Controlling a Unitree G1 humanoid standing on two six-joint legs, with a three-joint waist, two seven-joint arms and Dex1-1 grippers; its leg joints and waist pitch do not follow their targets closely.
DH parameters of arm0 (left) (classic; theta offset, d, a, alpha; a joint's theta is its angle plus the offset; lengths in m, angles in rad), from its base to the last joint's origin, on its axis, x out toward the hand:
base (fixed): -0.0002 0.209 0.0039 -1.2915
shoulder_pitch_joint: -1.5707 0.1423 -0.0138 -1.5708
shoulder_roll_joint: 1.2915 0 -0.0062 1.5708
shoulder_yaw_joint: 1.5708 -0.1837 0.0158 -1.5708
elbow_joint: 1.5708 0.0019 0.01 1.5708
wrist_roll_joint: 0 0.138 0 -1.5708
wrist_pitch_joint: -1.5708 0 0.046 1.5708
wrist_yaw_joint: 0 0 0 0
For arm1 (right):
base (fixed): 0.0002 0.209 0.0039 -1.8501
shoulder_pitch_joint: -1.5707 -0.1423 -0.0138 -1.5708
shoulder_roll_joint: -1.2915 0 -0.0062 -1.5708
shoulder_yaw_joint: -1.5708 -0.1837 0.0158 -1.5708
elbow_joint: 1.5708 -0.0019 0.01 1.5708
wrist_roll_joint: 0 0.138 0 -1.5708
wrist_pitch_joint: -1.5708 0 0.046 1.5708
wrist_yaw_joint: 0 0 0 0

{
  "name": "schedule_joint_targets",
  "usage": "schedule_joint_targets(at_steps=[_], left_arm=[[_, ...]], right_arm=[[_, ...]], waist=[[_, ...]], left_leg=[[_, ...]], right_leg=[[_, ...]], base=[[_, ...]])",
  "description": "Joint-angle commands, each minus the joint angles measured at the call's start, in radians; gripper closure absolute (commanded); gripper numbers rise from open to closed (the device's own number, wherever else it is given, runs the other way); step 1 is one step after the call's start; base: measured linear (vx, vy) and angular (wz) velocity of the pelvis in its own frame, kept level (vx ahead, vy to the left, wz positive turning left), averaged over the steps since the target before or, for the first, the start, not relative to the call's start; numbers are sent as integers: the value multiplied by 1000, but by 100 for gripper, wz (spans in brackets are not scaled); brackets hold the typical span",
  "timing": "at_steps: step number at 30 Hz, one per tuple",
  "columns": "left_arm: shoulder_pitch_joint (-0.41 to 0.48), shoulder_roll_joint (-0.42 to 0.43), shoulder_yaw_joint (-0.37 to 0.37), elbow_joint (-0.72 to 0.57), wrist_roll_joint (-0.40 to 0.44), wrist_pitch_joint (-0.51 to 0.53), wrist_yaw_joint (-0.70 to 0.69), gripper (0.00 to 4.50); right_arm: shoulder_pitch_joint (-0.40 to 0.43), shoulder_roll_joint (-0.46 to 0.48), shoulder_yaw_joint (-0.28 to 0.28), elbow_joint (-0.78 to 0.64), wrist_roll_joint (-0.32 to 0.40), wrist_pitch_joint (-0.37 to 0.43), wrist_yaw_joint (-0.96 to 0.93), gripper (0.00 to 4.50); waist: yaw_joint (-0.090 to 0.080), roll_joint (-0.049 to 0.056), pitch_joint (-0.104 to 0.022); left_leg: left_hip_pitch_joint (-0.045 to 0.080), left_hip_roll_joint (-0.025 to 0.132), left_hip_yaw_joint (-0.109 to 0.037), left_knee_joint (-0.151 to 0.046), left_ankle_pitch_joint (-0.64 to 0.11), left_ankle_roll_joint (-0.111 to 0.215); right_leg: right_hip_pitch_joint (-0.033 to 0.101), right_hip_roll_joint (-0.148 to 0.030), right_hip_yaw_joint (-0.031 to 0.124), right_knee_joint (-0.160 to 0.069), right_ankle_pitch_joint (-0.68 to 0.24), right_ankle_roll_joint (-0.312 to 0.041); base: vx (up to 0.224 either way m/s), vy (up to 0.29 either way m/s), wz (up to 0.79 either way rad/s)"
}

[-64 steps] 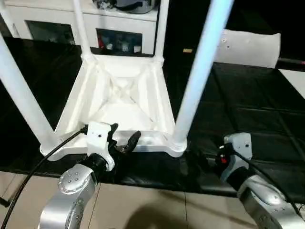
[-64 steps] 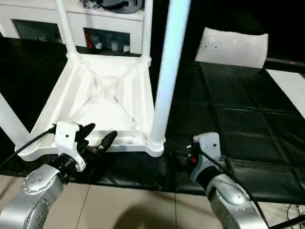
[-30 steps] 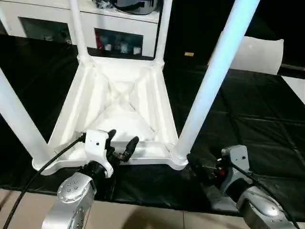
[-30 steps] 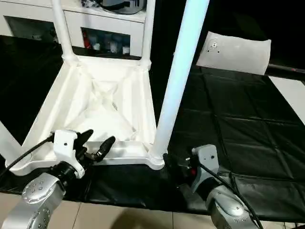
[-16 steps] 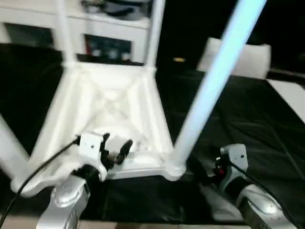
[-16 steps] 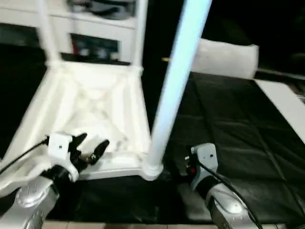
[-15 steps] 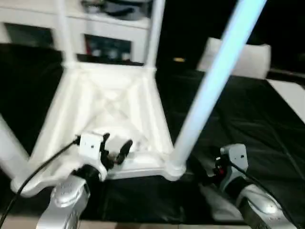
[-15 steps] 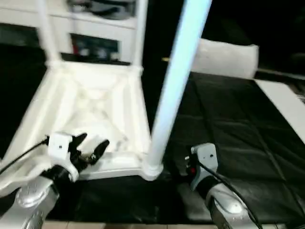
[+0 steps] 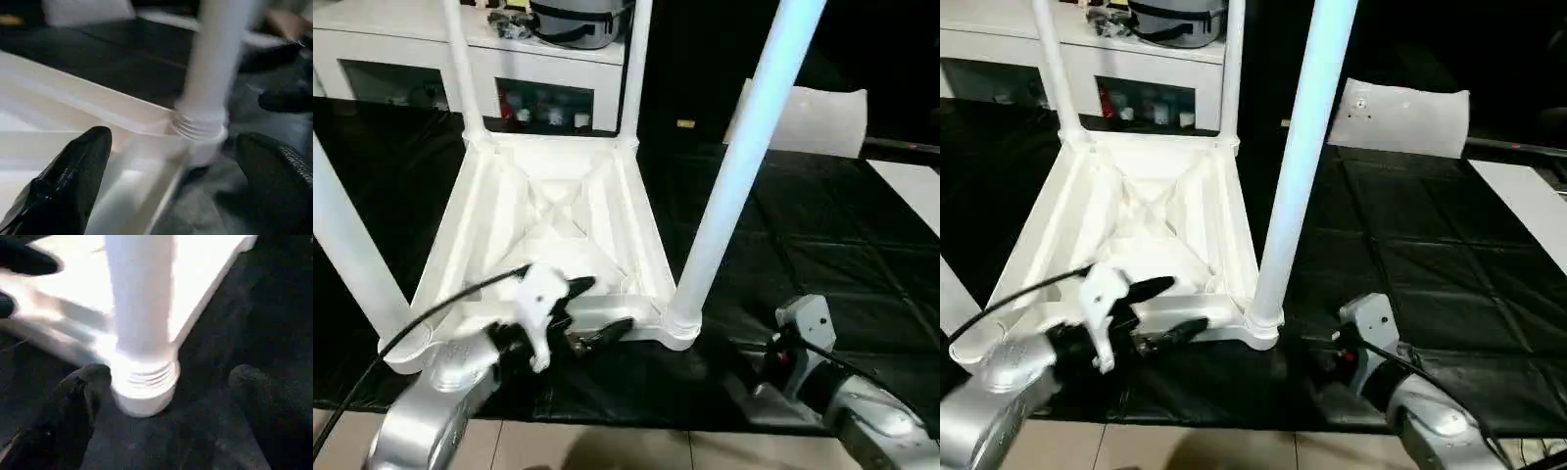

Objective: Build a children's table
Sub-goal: Rotate leg to tighten

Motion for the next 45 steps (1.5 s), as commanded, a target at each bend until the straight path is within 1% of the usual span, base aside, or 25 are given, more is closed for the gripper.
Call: schedule_joint_targets(at_steps=[1,2,3,4,5,7,8,9,10,11,12,14,16,17,19,23,24,25,26,28,30,31,34,41,45], left_arm=[[-62,15,-45,57,20,4,-65,31],[-64,15,-45,59,21,5,-66,31],[-108,27,-63,105,44,14,-86,48],[-127,33,-72,126,56,17,-97,61],[-157,40,-86,160,70,19,-120,71],[-169,46,-95,171,77,29,-130,82],[-192,58,-116,190,87,39,-149,92],[-198,59,-121,193,84,50,-152,101],[-205,57,-126,193,75,66,-157,109],[-213,57,-138,184,66,99,-161,118],[-216,58,-144,184,66,106,-163,118],[-224,58,-154,186,73,118,-163,138],[-242,42,-161,206,91,115,-148,155],[-268,16,-164,237,112,105,-133,170],[-279,5,-168,245,115,108,-131,183],[-303,-8,-187,260,122,114,-130,216],[-311,-14,-196,266,126,114,-129,238],[-315,-15,-205,268,128,118,-133,238],[-318,-16,-212,271,134,120,-139,245],[-322,-19,-216,279,146,116,-137,266],[-328,-22,-225,294,165,109,-133,284],[-332,-19,-235,304,179,102,-130,288],[-340,-18,-244,320,193,98,-128,322],[-357,-20,-256,339,204,89,-151,368],[-365,-8,-275,342,224,84,-170,393]], right_arm=[[-15,-25,3,-16,24,9,51,0],[-15,-25,4,-16,23,9,52,0],[-19,-36,11,-12,17,2,63,0],[-21,-39,12,-10,15,1,66,0],[-24,-40,11,-10,15,6,66,0],[-24,-41,11,-10,14,7,65,0],[-24,-49,12,-12,13,10,67,0],[-23,-52,12,-13,13,11,68,0],[-23,-55,12,-13,13,10,70,0],[-23,-58,10,-11,9,7,70,0],[-23,-59,9,-10,8,6,70,0],[-24,-62,9,-9,2,1,70,0],[-30,-60,4,-4,-3,-7,67,0],[-37,-57,2,1,-6,-9,65,0],[-40,-56,4,3,-8,-10,65,0],[-41,-60,13,6,-13,-19,61,0],[-41,-60,16,8,-18,-22,59,0],[-41,-59,17,8,-20,-23,57,0],[-41,-57,17,8,-22,-24,55,0],[-41,-57,18,9,-24,-25,54,0],[-37,-57,21,8,-29,-28,53,0],[-33,-57,21,6,-30,-29,52,0],[-24,-56,22,1,-34,-32,50,0],[-21,-55,20,3,-40,-36,48,0],[-25,-56,20,7,-44,-40,47,0]], waist=[[-3,12,-24],[-3,13,-26],[-1,21,-29],[-4,12,-30],[-2,18,-31],[1,17,-36],[3,39,-41],[0,31,-43],[3,28,-51],[3,29,-55],[4,28,-55],[5,28,-47],[8,29,-43],[6,31,-38],[8,32,-34],[8,31,-30],[7,30,-31],[6,40,-33],[6,35,-35],[6,43,-38],[7,41,-40],[9,50,-41],[9,44,-37],[8,48,-30],[6,48,-31]], left_leg=[[13,88,-42,-106,-285,-31],[12,89,-41,-106,-269,-29],[14,92,-41,-106,-262,-31],[16,90,-38,-106,-279,-30],[15,89,-35,-104,-255,-19],[9,90,-33,-99,-188,7],[9,91,-35,-94,-143,19],[10,91,-32,-91,-130,26],[8,91,-31,-83,-68,51],[3,89,-30,-77,-7,84],[3,89,-28,-75,2,97],[-1,89,-26,-79,-47,110],[1,92,-24,-83,-107,96],[3,95,-24,-89,-158,72],[6,96,-22,-92,-195,47],[9,96,-20,-97,-247,10],[8,95,-19,-98,-244,9],[9,96,-19,-99,-240,4],[7,97,-19,-100,-229,9],[5,96,-18,-98,-200,20],[2,96,-18,-96,-171,39],[2,95,-18,-94,-160,48],[0,95,-16,-94,-179,53],[4,96,-16,-101,-247,23],[4,97,-16,-103,-241,19]], right_leg=[[-21,-115,55,-110,-192,-158],[-22,-115,54,-108,-173,-157],[-26,-113,51,-100,-118,-167],[-30,-109,52,-97,-96,-173],[-29,-113,54,-96,-52,-182],[-23,-117,54,-89,33,-191],[-22,-117,53,-79,112,-200],[-24,-112,52,-80,154,-201],[-19,-113,50,-69,261,-206],[-19,-110,46,-60,350,-210],[-20,-111,45,-60,370,-214],[-21,-117,45,-67,315,-226],[-22,-119,46,-77,203,-235],[-25,-116,47,-84,103,-239],[-28,-119,49,-91,19,-242],[-34,-121,53,-99,-89,-228],[-34,-121,54,-99,-86,-225],[-36,-118,53,-97,-61,-219],[-34,-119,53,-94,-30,-217],[-34,-118,53,-91,33,-218],[-31,-119,52,-87,87,-221],[-32,-120,51,-86,108,-224],[-30,-122,52,-91,80,-226],[-39,-123,56,-104,-73,-224],[-40,-121,56,-101,-49,-220]], base=[[0,0,0],[0,0,0],[0,0,0],[0,0,0],[0,0,0],[0,0,0],[0,0,0],[0,0,0],[0,0,0],[0,0,0],[0,0,0],[0,0,0],[0,0,0],[0,0,0],[0,0,0],[0,0,0],[0,0,0],[0,0,0],[0,0,0],[0,0,0],[0,0,0],[0,0,0],[0,0,0],[0,0,0],[0,0,0]])
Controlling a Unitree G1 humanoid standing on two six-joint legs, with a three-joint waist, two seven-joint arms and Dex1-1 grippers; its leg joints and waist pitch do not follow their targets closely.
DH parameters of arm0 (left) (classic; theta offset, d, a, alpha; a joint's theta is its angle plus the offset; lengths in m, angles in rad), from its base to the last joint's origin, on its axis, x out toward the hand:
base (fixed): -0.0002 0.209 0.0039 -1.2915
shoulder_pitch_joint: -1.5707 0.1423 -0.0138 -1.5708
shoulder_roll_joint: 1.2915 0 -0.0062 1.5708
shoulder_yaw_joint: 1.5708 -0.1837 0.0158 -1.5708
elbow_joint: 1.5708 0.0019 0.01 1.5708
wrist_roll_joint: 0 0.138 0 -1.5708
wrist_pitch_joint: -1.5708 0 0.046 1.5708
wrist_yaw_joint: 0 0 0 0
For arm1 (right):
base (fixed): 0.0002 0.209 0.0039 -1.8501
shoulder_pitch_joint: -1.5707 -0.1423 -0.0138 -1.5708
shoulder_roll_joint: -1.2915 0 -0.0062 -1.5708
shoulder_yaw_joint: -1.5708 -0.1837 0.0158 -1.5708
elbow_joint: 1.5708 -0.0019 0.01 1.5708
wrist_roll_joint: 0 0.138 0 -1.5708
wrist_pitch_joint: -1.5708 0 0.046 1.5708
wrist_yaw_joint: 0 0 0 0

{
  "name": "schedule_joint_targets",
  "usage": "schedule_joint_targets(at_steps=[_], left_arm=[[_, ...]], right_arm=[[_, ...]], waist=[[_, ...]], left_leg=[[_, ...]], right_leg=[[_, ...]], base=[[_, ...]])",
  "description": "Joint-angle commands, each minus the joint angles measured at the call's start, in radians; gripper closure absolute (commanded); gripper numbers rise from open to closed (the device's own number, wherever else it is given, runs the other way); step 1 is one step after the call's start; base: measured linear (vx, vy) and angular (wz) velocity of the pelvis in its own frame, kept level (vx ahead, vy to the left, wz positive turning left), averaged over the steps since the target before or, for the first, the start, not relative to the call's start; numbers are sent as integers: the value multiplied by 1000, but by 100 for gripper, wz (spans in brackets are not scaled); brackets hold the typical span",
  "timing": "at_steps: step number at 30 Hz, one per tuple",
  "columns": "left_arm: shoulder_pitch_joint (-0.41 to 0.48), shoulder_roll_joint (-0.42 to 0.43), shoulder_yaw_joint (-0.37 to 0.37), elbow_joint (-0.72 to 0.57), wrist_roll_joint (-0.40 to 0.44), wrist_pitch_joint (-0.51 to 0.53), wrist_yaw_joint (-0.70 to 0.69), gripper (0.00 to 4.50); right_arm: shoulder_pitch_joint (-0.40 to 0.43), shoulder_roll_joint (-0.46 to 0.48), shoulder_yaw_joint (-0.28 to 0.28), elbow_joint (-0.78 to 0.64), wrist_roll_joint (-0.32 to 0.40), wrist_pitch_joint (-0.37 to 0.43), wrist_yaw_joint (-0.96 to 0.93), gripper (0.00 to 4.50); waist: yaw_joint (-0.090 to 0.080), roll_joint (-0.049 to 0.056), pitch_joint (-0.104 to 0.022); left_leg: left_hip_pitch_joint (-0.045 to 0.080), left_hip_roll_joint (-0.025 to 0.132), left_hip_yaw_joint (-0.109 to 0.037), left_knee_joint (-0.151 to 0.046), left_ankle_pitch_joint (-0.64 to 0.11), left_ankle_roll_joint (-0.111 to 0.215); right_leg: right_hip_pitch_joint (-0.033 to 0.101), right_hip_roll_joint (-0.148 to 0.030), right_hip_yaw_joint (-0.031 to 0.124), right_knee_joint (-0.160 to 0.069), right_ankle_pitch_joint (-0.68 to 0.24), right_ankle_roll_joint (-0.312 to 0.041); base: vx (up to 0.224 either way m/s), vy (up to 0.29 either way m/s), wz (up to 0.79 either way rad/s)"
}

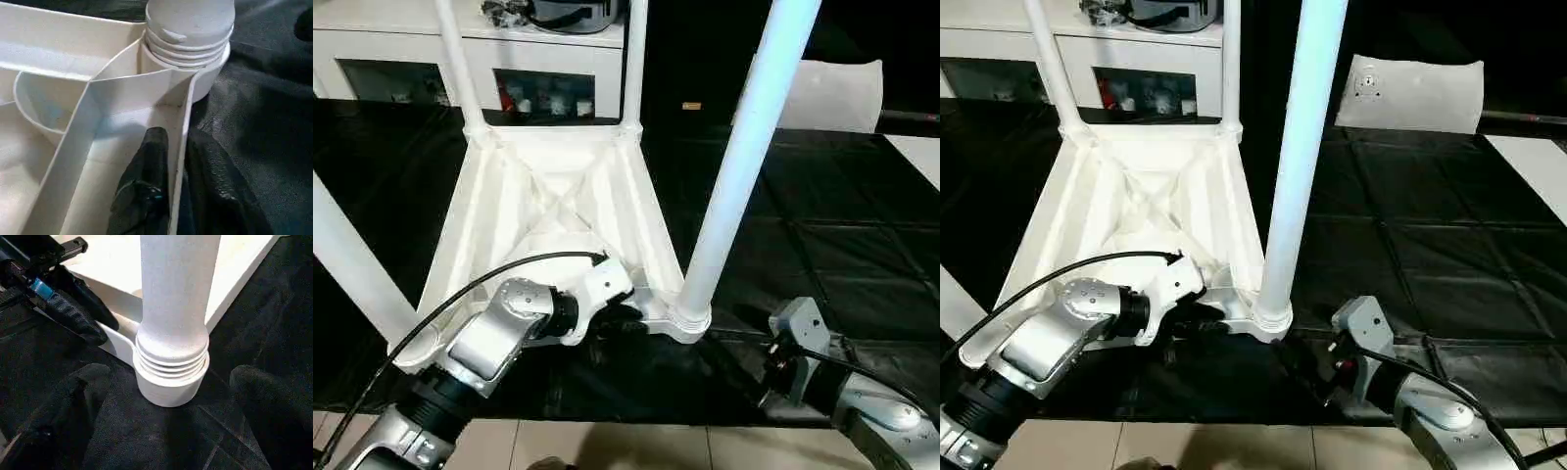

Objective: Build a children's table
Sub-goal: Rotate leg to tighten

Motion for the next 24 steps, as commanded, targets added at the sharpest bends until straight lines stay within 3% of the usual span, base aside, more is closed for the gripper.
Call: schedule_joint_targets(at_steps=[1,4,5,6,12,18,21,24], left_arm=[[-18,12,-16,18,25,-5,-4,410],[-24,20,-21,22,34,-10,-10,413],[-29,24,-21,28,39,-15,-16,437],[-30,26,-21,29,40,-16,-18,437],[-21,60,-7,24,50,-66,-40,449],[-18,63,56,81,-25,-168,-124,449],[-15,93,41,101,-33,-236,-201,449],[-18,118,24,122,-48,-286,-287,449]], right_arm=[[-4,-5,-6,-2,-7,-14,-4,0],[-6,-5,-7,0,-9,-17,-5,0],[-9,-4,-7,2,-11,-19,-5,0],[-10,-3,-7,2,-11,-19,-6,0],[-29,12,-17,5,-4,-30,-13,0],[-57,9,-41,22,31,-28,7,0],[-79,8,-37,35,47,-35,29,0],[-118,10,-20,53,94,-43,109,0]], waist=[[1,4,-38],[2,3,-41],[2,5,-43],[2,10,-43],[-5,10,-48],[-5,10,-46],[-5,12,-44],[0,20,-48]], left_leg=[[27,95,-47,-90,-258,-6],[23,93,-45,-86,-216,13],[22,94,-44,-84,-183,28],[22,93,-45,-84,-179,33],[15,93,-46,-78,-141,70],[16,93,-44,-79,-154,71],[18,91,-42,-78,-173,64],[21,95,-42,-78,-154,63]], right_leg=[[-7,-106,54,-99,-39,-225],[-4,-107,54,-96,16,-228],[-4,-105,52,-90,77,-233],[-4,-105,51,-88,89,-234],[0,-105,47,-80,177,-245],[-1,-104,45,-81,146,-251],[-3,-106,48,-86,101,-250],[-5,-104,45,-79,129,-257]], base=[[0,0,0],[0,0,0],[0,0,0],[0,0,0],[0,0,0],[0,0,0],[0,0,0],[0,0,0]])
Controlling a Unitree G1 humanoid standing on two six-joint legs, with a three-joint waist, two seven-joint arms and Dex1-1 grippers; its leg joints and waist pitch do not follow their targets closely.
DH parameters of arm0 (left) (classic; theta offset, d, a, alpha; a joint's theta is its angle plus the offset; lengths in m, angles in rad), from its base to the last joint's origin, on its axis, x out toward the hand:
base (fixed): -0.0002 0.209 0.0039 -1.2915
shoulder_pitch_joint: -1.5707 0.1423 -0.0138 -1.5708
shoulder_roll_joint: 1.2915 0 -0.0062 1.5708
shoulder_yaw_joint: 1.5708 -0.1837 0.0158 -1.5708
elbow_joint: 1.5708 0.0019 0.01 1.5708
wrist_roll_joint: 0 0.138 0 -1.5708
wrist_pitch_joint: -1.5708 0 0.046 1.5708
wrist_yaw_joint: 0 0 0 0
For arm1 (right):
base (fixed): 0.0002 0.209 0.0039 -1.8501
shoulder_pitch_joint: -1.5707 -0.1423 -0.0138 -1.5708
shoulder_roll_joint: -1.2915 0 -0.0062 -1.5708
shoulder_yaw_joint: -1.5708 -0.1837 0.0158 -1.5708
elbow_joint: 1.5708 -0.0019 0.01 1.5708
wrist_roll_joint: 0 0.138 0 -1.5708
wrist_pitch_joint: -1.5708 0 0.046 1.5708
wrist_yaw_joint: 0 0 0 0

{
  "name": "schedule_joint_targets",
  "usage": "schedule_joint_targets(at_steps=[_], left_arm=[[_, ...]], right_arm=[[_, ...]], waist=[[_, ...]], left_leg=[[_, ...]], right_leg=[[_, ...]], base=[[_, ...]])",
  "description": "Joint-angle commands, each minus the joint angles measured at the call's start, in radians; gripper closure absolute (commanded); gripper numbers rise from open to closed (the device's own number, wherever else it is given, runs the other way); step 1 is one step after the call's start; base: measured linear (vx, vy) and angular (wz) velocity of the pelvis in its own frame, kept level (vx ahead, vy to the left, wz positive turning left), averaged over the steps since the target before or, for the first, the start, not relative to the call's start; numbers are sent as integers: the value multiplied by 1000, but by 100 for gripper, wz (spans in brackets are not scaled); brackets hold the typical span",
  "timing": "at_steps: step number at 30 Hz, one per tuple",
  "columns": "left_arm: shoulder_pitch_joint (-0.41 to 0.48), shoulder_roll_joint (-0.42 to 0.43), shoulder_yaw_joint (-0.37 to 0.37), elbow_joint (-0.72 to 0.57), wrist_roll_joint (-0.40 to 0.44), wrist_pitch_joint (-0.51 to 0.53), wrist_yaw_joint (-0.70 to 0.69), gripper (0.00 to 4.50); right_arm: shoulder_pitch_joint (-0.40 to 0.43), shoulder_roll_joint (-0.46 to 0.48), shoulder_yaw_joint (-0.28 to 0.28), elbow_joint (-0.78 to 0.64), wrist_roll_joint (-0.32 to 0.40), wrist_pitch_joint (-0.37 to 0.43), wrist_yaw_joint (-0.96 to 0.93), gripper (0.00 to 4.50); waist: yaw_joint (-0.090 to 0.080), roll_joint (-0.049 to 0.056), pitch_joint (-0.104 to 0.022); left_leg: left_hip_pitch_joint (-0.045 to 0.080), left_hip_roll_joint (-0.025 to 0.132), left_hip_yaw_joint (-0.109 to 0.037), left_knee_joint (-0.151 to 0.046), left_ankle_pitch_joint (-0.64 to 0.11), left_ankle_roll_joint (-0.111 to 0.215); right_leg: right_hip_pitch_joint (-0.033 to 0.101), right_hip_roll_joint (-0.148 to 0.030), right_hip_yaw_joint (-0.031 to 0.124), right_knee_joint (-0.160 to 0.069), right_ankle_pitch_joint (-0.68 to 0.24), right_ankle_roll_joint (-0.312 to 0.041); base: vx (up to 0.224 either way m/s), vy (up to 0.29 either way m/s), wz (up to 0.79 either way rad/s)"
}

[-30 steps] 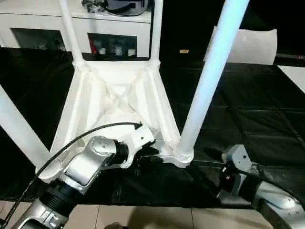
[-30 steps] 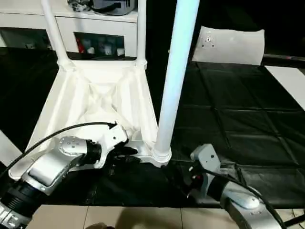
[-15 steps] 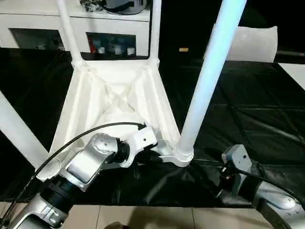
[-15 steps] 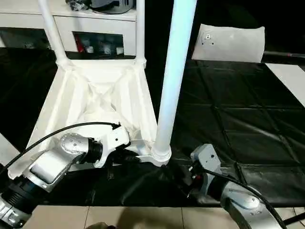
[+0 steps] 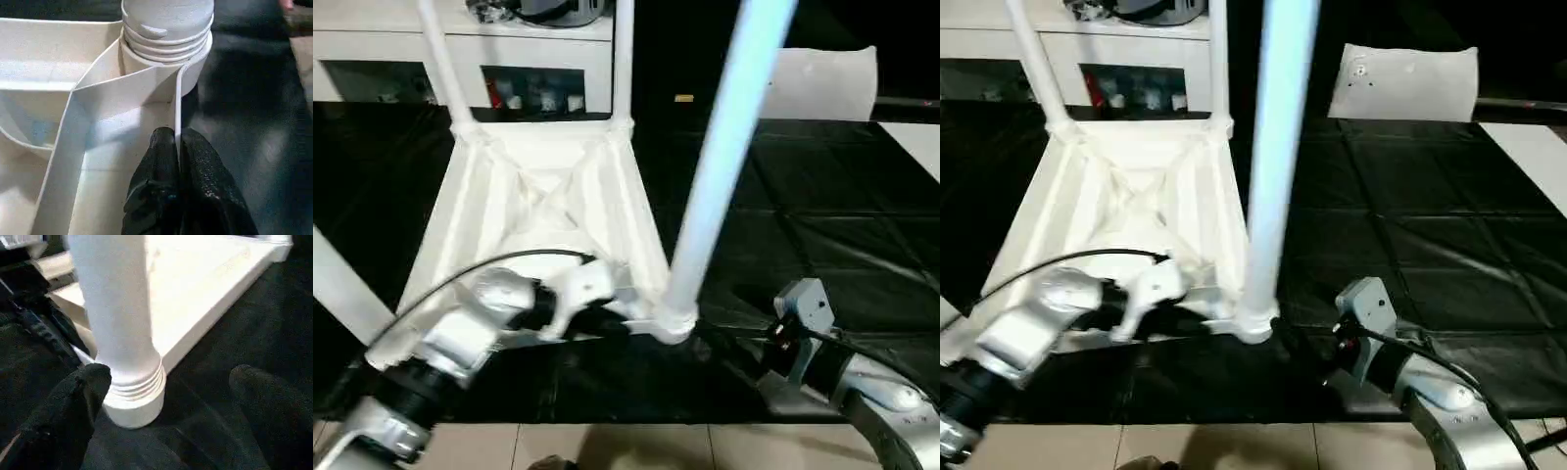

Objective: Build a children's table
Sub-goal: Rotate leg to tighten

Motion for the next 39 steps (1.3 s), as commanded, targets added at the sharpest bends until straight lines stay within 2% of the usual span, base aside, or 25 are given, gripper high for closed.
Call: schedule_joint_targets(at_steps=[1,2,3,5,6,7,8,9,11,14,19,20,24,26,31,35,36,37,38,39], left_arm=[[-6,5,-7,4,-22,-40,-60,449],[-14,7,-17,13,-17,-59,-78,449],[-17,7,-22,17,-15,-67,-86,449],[-30,2,-27,31,-11,-91,-119,450],[-33,-1,-28,35,-11,-96,-128,450],[-40,-5,-31,45,-9,-110,-140,450],[-45,-8,-32,51,-7,-120,-146,450],[-48,-8,-35,54,-6,-123,-150,450],[-66,-14,-48,81,6,-158,-188,450],[-83,-19,-63,106,23,-192,-215,450],[-103,-26,-83,132,42,-223,-246,450],[-113,-30,-94,147,56,-241,-260,450],[-125,-38,-97,171,69,-258,-265,450],[-132,-41,-100,185,75,-266,-270,450],[-139,-43,-99,205,84,-283,-284,450],[-142,-42,-94,219,89,-284,-287,450],[-139,-43,-86,221,87,-270,-277,450],[-136,-46,-79,221,86,-261,-266,450],[-132,-52,-68,219,82,-243,-246,450],[-129,-63,-57,219,85,-217,-209,450]], right_arm=[[-24,-8,10,8,37,-19,63,0],[-36,-16,20,20,46,-23,100,0],[-41,-20,25,25,49,-24,115,0],[-63,-36,43,46,52,-21,164,30],[-69,-42,48,54,49,-23,175,38],[-78,-52,60,66,46,-24,202,41],[-84,-60,66,74,46,-24,220,41],[-88,-63,71,79,43,-26,229,72],[-120,-80,97,118,30,-43,282,82],[-166,-86,116,167,13,-63,318,116],[-216,-87,132,215,7,-77,361,160],[-241,-88,143,237,8,-81,390,160],[-259,-90,155,254,11,-84,420,206],[-269,-89,165,263,11,-86,437,211],[-285,-82,177,282,12,-86,462,248],[-295,-74,182,293,15,-81,473,257],[-294,-71,184,293,15,-77,471,257],[-291,-68,185,289,17,-71,465,258],[-284,-61,182,280,24,-58,451,258],[-275,-51,174,270,31,-41,429,258]], waist=[[4,4,-52],[5,1,-53],[8,3,-55],[14,2,-55],[18,3,-55],[19,-3,-55],[21,-2,-54],[26,-2,-54],[29,-7,-54],[31,-8,-55],[42,-8,-57],[50,-10,-58],[55,-12,-59],[56,-11,-60],[57,-12,-56],[57,-11,-57],[57,-8,-57],[57,-1,-58],[57,0,-58],[56,-3,-57]], left_leg=[[34,95,-43,-74,-147,67],[32,96,-43,-73,-129,80],[34,95,-43,-71,-121,85],[32,94,-40,-68,-106,97],[32,94,-40,-68,-104,97],[32,95,-39,-68,-107,97],[32,94,-39,-68,-111,97],[33,95,-37,-67,-118,93],[32,95,-37,-68,-119,90],[35,97,-36,-69,-119,84],[37,98,-34,-68,-104,89],[37,98,-32,-66,-103,89],[36,100,-33,-67,-99,89],[36,99,-33,-67,-98,92],[37,101,-33,-73,-143,69],[38,102,-33,-75,-152,58],[38,102,-33,-75,-154,57],[38,101,-34,-75,-156,52],[39,102,-34,-76,-160,49],[40,102,-34,-78,-171,43]], right_leg=[[5,-103,46,-76,158,-262],[7,-103,44,-73,193,-261],[5,-104,43,-71,206,-264],[8,-107,42,-70,221,-264],[6,-107,41,-70,219,-264],[6,-107,41,-71,214,-263],[7,-108,41,-70,204,-265],[6,-110,42,-73,182,-264],[6,-110,41,-74,155,-265],[4,-110,40,-72,146,-270],[2,-112,39,-69,162,-271],[1,-113,39,-68,167,-273],[2,-113,38,-66,178,-269],[2,-115,37,-66,179,-270],[1,-116,37,-72,106,-272],[-1,-117,38,-71,107,-273],[-1,-117,38,-71,107,-274],[-1,-117,38,-71,111,-274],[-1,-117,38,-71,113,-274],[-2,-116,38,-71,120,-281]], base=[[0,0,0],[0,0,0],[0,0,0],[0,0,0],[0,0,0],[0,0,0],[0,0,0],[0,0,0],[0,0,0],[0,0,0],[0,0,0],[0,0,0],[0,0,0],[0,0,0],[0,0,0],[0,0,0],[0,0,0],[0,0,0],[0,0,0],[0,0,0]])
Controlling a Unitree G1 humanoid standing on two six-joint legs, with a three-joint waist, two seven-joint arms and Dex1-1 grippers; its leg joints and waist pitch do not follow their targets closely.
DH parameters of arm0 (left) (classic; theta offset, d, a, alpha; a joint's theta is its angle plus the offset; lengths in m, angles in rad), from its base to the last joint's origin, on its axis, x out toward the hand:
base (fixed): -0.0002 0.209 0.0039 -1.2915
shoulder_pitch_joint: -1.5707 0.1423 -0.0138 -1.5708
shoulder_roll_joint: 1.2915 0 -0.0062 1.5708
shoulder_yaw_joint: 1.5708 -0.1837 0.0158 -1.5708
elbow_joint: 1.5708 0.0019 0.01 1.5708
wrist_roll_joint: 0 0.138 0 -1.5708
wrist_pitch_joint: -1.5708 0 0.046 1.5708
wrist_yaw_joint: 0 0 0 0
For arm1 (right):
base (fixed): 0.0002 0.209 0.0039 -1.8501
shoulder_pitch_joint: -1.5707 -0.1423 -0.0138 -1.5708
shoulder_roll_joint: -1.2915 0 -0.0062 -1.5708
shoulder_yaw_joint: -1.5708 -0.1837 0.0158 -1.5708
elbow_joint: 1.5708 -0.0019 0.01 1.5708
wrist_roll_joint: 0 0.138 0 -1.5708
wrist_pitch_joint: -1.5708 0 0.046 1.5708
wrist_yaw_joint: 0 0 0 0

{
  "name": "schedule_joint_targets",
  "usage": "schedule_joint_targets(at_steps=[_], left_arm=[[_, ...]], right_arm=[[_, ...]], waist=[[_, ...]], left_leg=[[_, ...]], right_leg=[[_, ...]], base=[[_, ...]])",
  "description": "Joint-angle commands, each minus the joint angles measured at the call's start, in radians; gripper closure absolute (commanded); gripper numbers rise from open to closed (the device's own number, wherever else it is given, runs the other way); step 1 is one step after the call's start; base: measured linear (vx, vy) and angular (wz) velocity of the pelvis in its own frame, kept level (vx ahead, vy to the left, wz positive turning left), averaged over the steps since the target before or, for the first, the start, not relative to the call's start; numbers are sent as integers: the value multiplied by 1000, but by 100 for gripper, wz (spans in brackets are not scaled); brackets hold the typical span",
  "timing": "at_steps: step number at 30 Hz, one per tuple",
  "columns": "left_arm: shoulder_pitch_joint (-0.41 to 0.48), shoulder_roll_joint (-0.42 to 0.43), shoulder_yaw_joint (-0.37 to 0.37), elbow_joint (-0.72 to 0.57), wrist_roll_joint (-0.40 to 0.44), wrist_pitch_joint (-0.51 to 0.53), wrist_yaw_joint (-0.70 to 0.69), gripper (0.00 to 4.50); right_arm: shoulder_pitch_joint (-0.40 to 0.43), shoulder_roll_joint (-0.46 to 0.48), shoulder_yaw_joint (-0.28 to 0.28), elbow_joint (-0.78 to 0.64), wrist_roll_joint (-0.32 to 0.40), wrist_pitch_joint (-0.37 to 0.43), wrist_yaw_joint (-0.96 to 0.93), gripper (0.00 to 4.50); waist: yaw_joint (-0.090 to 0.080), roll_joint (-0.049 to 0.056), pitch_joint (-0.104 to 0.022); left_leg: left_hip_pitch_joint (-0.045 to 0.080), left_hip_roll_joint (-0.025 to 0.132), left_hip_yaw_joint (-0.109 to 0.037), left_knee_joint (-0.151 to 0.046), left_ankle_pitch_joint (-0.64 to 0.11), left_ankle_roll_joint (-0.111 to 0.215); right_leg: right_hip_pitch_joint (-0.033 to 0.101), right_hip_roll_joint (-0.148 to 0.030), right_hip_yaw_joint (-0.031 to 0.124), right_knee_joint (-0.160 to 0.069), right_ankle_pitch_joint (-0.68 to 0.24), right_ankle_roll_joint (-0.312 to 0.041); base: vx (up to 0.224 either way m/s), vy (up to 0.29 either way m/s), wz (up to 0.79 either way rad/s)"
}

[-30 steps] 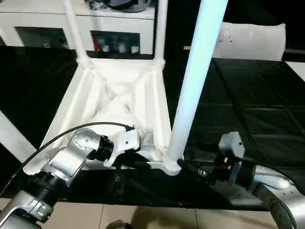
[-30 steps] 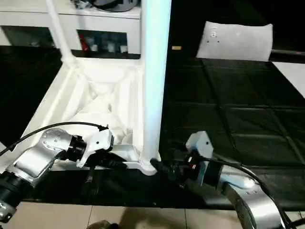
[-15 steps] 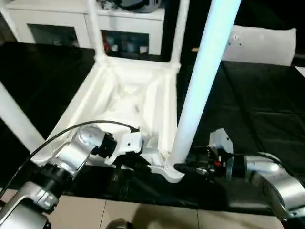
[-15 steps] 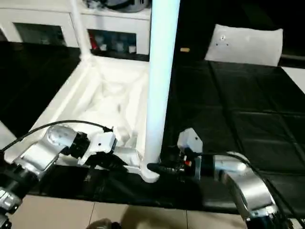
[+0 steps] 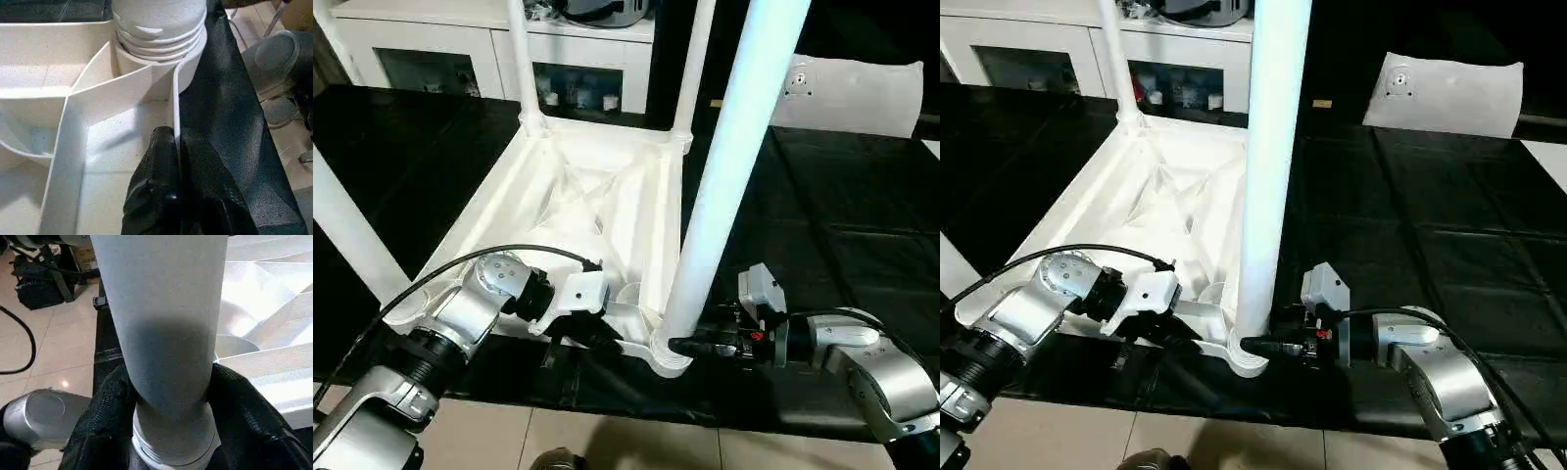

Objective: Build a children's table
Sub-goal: Rotate leg to tighten

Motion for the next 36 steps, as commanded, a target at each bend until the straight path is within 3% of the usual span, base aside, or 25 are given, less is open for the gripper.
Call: schedule_joint_targets(at_steps=[1,3,6,8,10,12,13,16,21,23,24,29,31,33,34,36], left_arm=[[-3,-25,-7,-2,21,28,50,450],[-2,-47,15,3,27,62,117,450],[2,-113,66,-9,13,179,251,450],[3,-151,86,-15,12,224,317,450],[3,-171,96,-17,15,244,349,450],[-5,-232,115,-14,26,284,448,450],[-9,-260,121,-11,26,302,482,450],[-43,-368,144,23,31,342,610,450],[-76,-416,146,47,56,334,670,450],[-81,-419,144,49,62,329,675,450],[-78,-399,137,42,70,321,650,450],[-62,-356,137,19,74,311,599,450],[-54,-334,140,12,73,307,574,450],[-34,-265,133,0,65,246,474,450],[-34,-265,133,0,65,246,474,450],[-19,-214,118,-7,58,187,389,450]], right_arm=[[5,21,7,-24,16,33,-31,259],[22,43,-5,-45,23,58,-79,259],[59,117,-23,-81,-10,99,-243,259],[74,158,-20,-93,-42,123,-329,259],[80,175,-16,-98,-57,137,-367,259],[79,270,-15,-95,-90,183,-508,259],[74,303,-17,-92,-98,199,-556,259],[9,439,-52,-19,-136,230,-754,259],[-40,505,-54,22,-170,215,-842,259],[-46,511,-45,23,-175,200,-839,203],[-32,504,-45,-3,-160,173,-810,187],[4,474,-68,-59,-137,152,-756,138],[16,447,-89,-75,-129,147,-731,120],[39,351,-141,-105,-103,118,-640,120],[39,351,-141,-105,-103,118,-640,94],[51,275,-168,-118,-86,93,-557,87]], waist=[[-7,3,-56],[-7,12,-49],[-8,7,-40],[-24,0,-26],[-35,-6,-25],[-49,-3,-21],[-52,-4,-22],[-65,-3,-23],[-68,1,-29],[-67,4,-33],[-62,2,-35],[-53,3,-48],[-49,0,-48],[-47,-1,-50],[-46,-3,-52],[-46,-2,-54]], left_leg=[[42,103,-42,-82,-188,29],[42,103,-43,-86,-226,9],[52,104,-43,-92,-309,-38],[43,100,-50,-105,-370,-81],[39,95,-54,-109,-408,-103],[53,96,-55,-110,-447,-118],[54,95,-56,-109,-450,-118],[44,91,-56,-111,-418,-108],[46,89,-43,-110,-353,-68],[45,92,-44,-110,-333,-61],[45,92,-37,-109,-292,-43],[37,91,-32,-97,-153,37],[33,92,-30,-96,-153,54],[32,93,-30,-94,-157,57],[32,94,-28,-91,-155,62],[28,94,-30,-91,-135,71]], right_leg=[[-3,-111,43,-73,104,-282],[-6,-113,46,-78,59,-281],[-17,-118,52,-94,-86,-272],[-18,-116,52,-101,-234,-230],[-15,-119,48,-109,-324,-193],[-38,-120,56,-118,-354,-175],[-38,-121,57,-119,-356,-173],[-37,-117,58,-116,-322,-166],[-39,-110,57,-118,-191,-169],[-34,-111,56,-117,-174,-172],[-33,-109,57,-118,-110,-173],[-17,-109,50,-101,96,-199],[-15,-112,49,-103,89,-204],[-12,-114,48,-104,63,-204],[-11,-112,49,-104,55,-196],[-12,-109,47,-98,81,-196]], base=[[0,0,0],[0,0,0],[0,0,0],[0,0,0],[-22,32,-19],[0,0,0],[0,0,0],[0,0,0],[0,0,0],[0,0,0],[0,0,0],[12,-3,0],[0,0,0],[0,0,0],[0,0,0],[0,0,0]])
